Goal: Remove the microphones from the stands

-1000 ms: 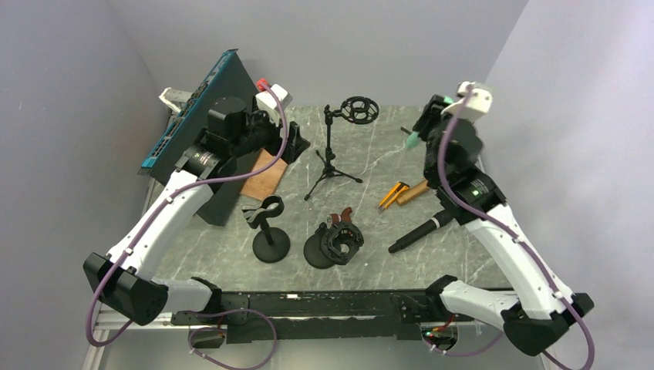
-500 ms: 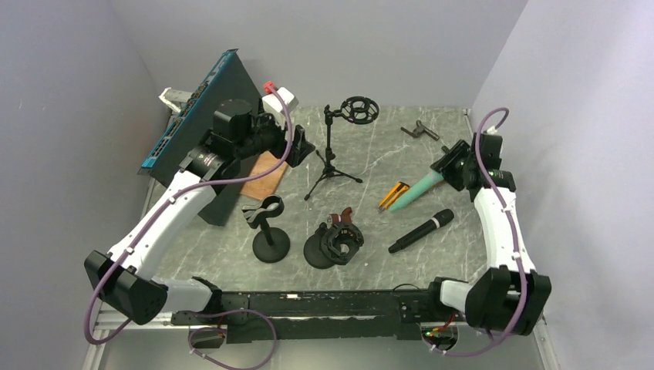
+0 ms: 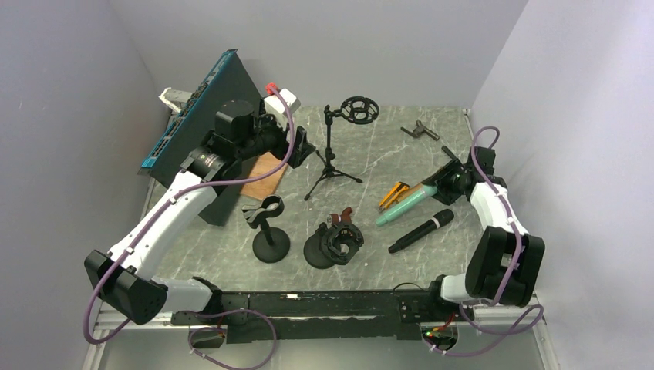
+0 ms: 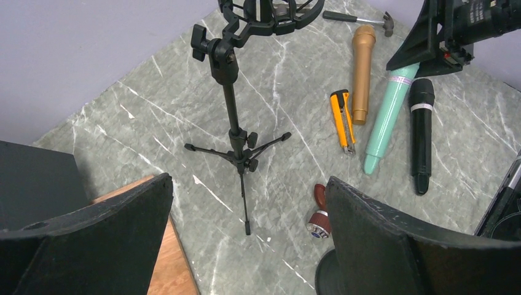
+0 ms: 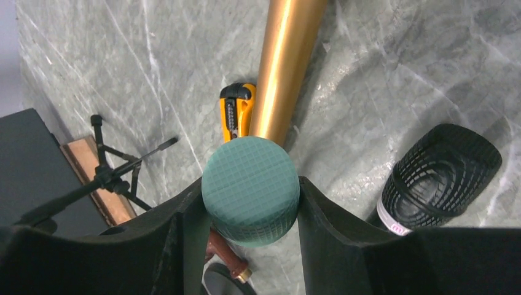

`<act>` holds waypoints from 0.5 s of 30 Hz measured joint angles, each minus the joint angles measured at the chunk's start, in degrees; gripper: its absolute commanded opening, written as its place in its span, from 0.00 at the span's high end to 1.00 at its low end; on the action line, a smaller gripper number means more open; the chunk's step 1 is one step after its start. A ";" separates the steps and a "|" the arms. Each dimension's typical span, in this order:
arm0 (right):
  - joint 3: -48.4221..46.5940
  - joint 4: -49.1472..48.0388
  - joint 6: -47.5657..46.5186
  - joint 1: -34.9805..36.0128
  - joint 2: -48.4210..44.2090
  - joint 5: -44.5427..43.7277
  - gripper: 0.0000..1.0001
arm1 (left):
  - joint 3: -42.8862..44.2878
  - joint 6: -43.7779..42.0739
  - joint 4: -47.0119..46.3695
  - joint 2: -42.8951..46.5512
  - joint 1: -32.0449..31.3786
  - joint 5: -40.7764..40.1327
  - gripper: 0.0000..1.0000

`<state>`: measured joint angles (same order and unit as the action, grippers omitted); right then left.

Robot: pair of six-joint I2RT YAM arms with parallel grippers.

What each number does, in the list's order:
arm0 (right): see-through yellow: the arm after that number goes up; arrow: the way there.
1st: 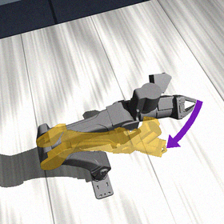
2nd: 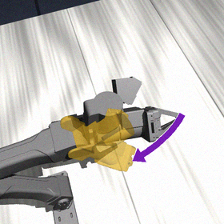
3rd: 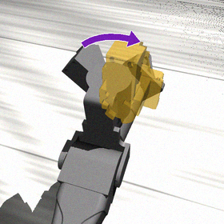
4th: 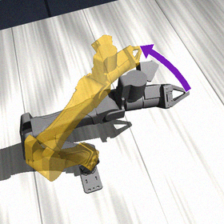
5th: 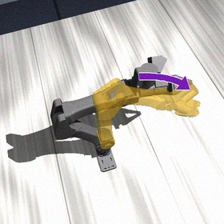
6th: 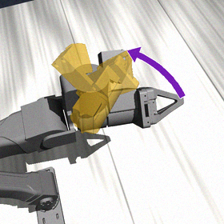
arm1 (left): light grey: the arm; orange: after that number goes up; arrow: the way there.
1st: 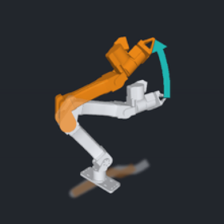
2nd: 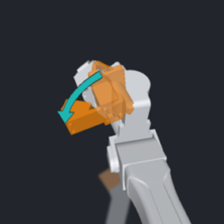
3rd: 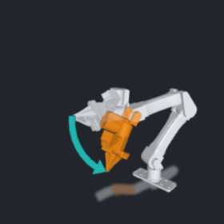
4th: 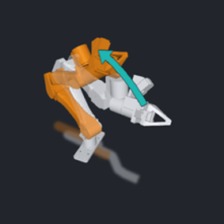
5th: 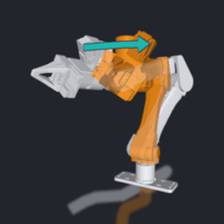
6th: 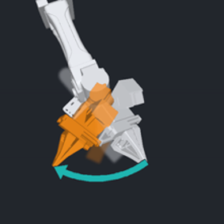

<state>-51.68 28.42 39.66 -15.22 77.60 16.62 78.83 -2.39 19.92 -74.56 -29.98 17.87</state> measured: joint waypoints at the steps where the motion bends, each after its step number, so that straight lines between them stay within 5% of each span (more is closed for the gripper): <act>1: 0.48 -1.20 0.35 -0.04 0.68 -0.04 0.83 | 0.00 -0.02 0.09 0.00 -0.04 -0.22 0.04; 15: 2.27 -6.60 0.85 -0.11 7.37 -1.09 0.38 | 0.00 -1.11 0.13 0.00 -0.61 -1.73 0.04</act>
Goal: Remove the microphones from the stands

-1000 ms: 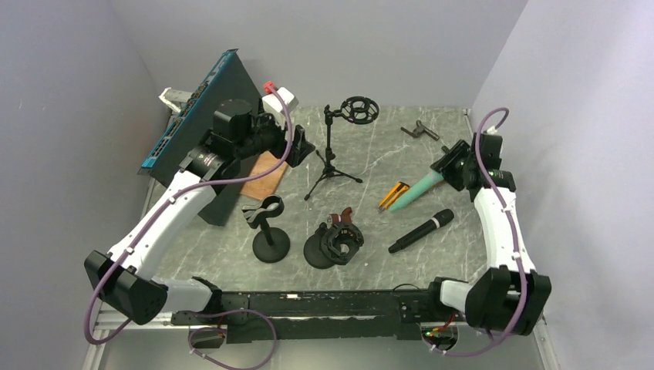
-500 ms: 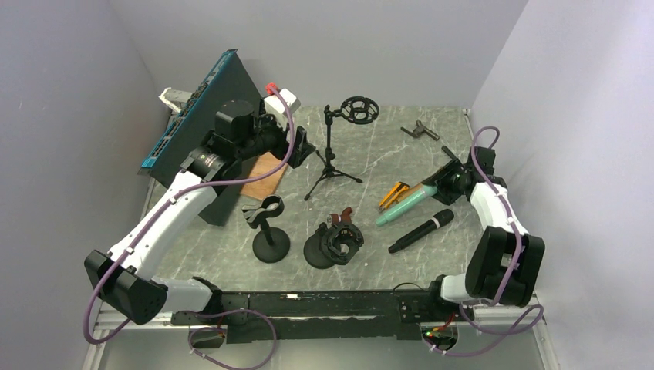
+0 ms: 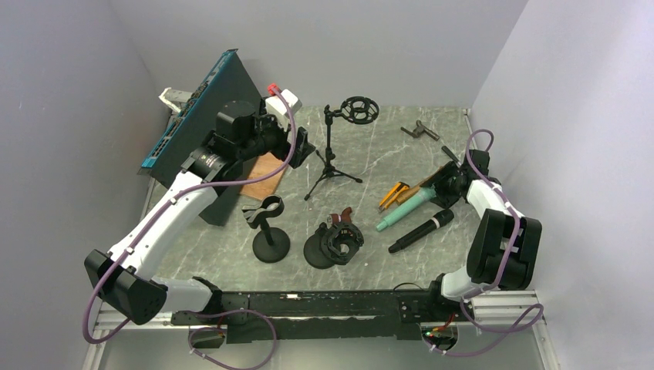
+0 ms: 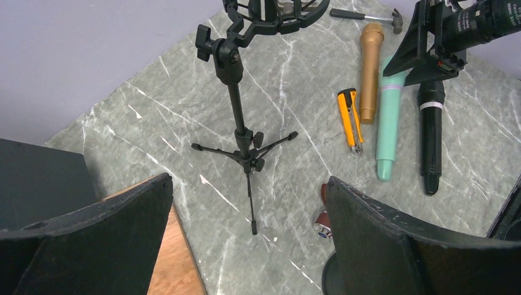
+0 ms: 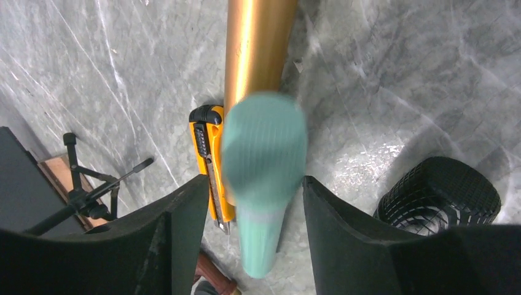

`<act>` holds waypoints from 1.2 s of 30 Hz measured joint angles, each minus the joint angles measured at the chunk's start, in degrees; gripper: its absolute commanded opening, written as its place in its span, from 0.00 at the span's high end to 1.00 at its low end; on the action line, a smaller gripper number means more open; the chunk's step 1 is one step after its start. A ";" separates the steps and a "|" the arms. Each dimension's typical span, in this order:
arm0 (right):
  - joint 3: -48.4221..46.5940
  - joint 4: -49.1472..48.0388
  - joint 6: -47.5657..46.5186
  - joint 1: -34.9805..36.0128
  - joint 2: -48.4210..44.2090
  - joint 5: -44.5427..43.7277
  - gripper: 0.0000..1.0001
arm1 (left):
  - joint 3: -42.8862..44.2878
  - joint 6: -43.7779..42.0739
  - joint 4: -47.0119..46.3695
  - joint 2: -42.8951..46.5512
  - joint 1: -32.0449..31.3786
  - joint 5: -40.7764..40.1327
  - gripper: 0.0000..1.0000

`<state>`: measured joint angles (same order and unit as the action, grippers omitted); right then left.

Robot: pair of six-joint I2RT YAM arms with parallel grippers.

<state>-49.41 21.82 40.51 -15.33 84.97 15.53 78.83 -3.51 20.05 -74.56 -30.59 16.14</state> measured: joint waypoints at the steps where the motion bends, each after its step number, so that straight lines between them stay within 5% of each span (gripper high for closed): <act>1: 0.00 -0.15 -0.15 -0.02 0.00 -0.07 0.35 | 0.00 -0.13 0.00 0.00 0.00 -0.07 0.04; 18: 0.35 -4.28 -1.86 5.25 -7.39 1.40 0.05 | 0.00 -0.35 0.79 -0.04 -0.70 -1.05 0.04; 25: 3.65 -27.89 4.31 19.26 -9.40 11.67 0.03 | 0.00 -0.35 0.83 -0.04 -0.74 -1.05 0.04; 30: 3.65 -44.59 14.34 26.01 2.01 17.16 0.04 | 0.00 -0.42 0.83 -0.04 -1.01 -1.44 0.04; 36: 3.41 -67.43 28.76 30.21 15.89 20.24 0.20 | 0.00 -0.57 0.85 -0.04 -1.44 -2.10 0.04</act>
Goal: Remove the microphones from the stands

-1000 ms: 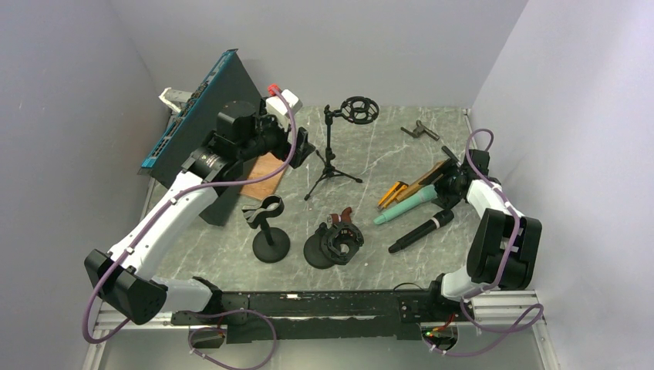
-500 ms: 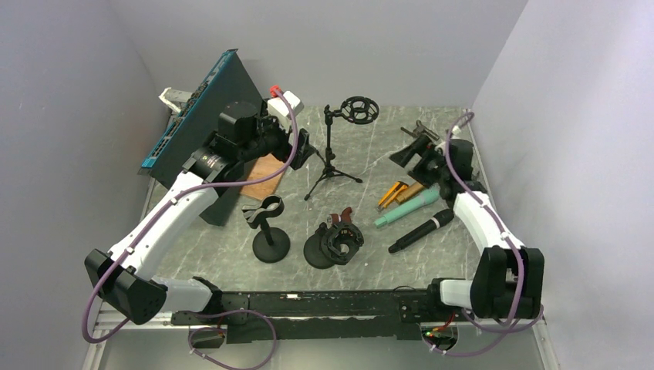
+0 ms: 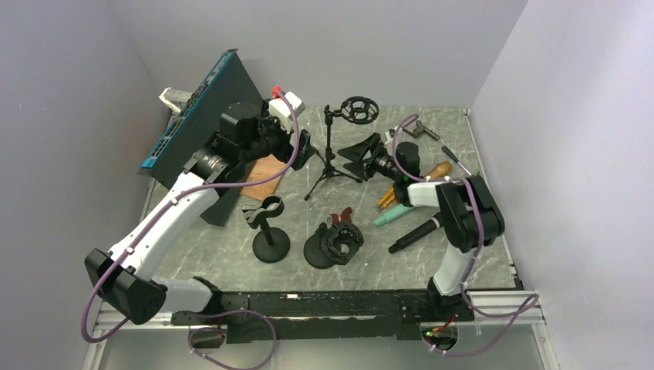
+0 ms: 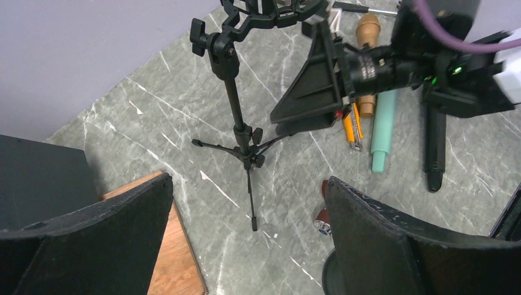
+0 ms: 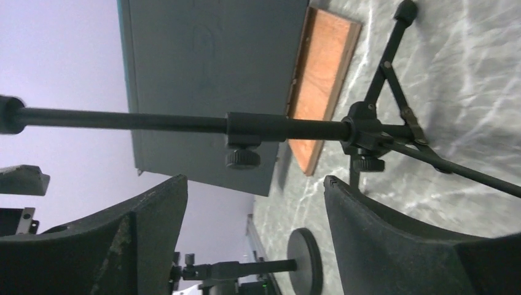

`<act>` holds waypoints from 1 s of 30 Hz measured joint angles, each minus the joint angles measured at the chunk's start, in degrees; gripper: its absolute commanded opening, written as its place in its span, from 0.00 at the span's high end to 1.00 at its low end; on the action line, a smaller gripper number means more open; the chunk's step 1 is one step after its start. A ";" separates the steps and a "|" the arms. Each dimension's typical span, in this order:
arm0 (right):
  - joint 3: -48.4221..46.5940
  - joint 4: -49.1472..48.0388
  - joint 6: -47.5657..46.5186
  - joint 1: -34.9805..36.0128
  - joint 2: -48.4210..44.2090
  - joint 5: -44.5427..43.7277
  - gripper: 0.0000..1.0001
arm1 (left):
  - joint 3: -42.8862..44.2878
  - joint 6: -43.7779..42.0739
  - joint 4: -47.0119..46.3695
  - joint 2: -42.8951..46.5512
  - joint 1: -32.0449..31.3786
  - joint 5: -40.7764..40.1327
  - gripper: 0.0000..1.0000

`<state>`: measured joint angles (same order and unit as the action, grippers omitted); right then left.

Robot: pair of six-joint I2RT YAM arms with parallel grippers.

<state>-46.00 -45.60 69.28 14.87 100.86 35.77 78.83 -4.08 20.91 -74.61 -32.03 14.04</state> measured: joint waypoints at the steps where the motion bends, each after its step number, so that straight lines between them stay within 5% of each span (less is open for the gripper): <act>1: -0.22 -2.43 1.62 0.39 1.92 0.39 0.23 | 0.00 -0.02 0.00 0.00 0.00 -0.02 0.04; 9: -3.52 -17.51 12.11 3.21 13.33 1.84 0.38 | 0.00 -0.74 0.02 0.00 -0.31 -0.48 0.04; 18: -4.96 -21.55 14.45 3.50 15.78 2.05 0.60 | 0.00 -1.07 0.02 0.00 -0.39 -0.48 0.03; 26: -4.96 -22.56 14.95 3.50 15.80 2.25 0.58 | 0.00 -1.07 0.04 0.00 -0.42 -0.48 0.03; 30: -4.96 -22.56 14.91 3.50 15.78 2.23 0.67 | 0.00 -1.09 0.04 0.00 -0.44 -0.48 0.03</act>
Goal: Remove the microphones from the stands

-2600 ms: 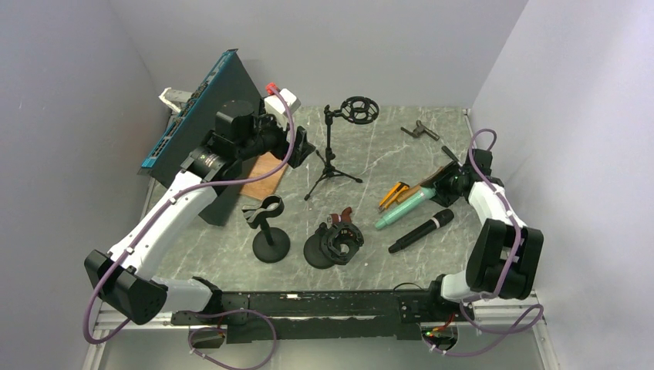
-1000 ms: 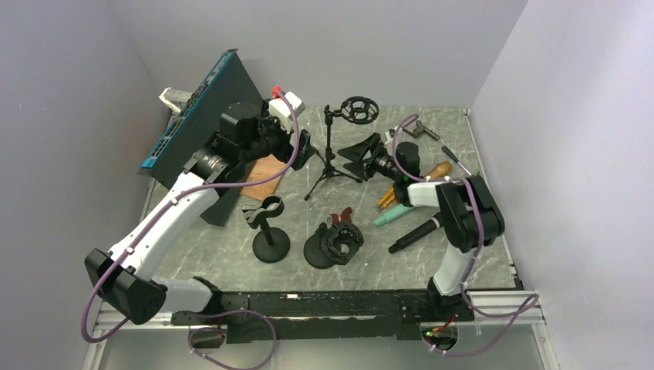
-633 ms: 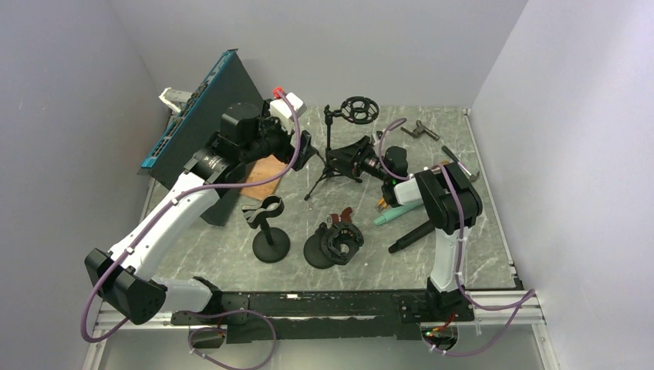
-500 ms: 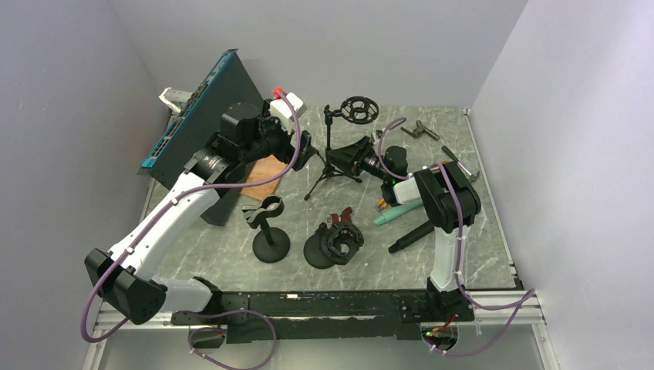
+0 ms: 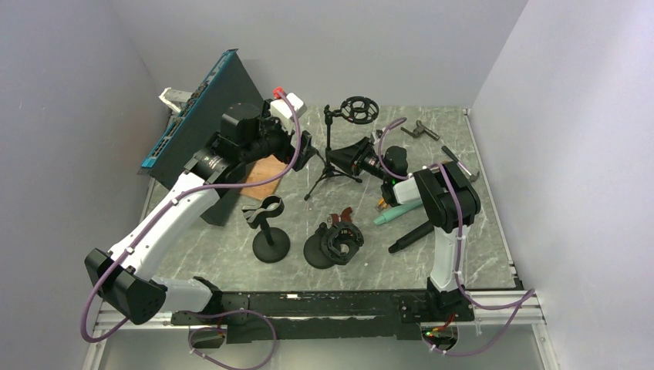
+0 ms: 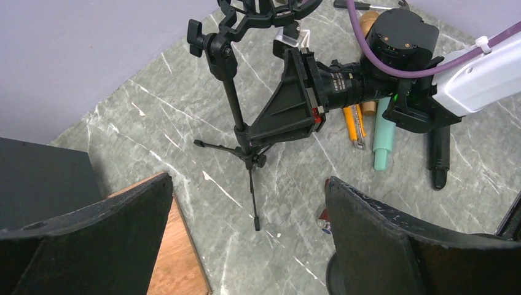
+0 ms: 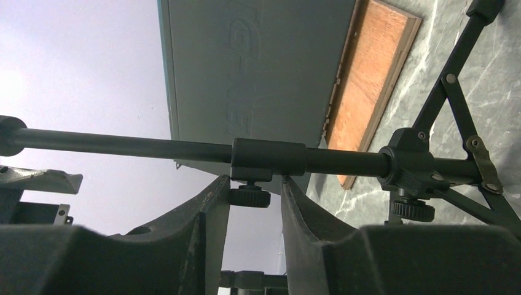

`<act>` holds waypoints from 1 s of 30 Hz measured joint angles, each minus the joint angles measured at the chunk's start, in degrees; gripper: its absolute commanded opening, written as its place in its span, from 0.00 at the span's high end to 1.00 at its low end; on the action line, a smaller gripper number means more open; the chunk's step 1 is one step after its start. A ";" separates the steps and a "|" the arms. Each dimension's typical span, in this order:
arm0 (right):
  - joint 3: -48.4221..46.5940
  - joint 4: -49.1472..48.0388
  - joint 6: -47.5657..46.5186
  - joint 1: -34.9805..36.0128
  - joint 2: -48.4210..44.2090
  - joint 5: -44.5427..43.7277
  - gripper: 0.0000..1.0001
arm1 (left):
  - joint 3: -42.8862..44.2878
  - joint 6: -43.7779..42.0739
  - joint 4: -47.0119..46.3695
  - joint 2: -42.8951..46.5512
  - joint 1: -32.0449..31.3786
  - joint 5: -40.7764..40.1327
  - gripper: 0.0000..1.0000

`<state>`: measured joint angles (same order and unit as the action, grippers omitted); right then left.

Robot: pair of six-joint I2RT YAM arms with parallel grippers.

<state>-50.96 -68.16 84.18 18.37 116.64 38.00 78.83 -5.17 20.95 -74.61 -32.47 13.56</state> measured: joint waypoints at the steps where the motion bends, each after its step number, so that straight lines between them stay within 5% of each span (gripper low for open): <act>1: 0.00 -0.02 -0.09 0.00 0.00 0.00 0.72 | 0.00 0.00 0.02 0.00 -0.02 0.00 0.03; 7: 0.07 -0.48 -0.15 0.00 -0.11 0.00 1.00 | 0.00 0.00 0.13 0.00 -0.15 0.00 0.03; 13: 0.44 3.76 -4.55 0.33 -2.43 -1.46 1.00 | 0.00 0.00 0.37 0.00 -0.31 -0.02 0.03; 22: 0.31 23.43 -26.62 4.50 -12.90 -13.25 1.00 | 0.00 -0.17 0.37 0.00 -0.48 -0.59 0.03; 30: 0.31 25.09 -34.88 6.75 -14.32 -19.65 1.00 | 0.00 -0.22 0.39 0.00 -0.72 -1.22 0.03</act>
<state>-50.65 -43.07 49.30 25.12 102.32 18.35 78.83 -5.39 21.34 -74.61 -33.19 12.34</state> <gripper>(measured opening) 0.260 0.968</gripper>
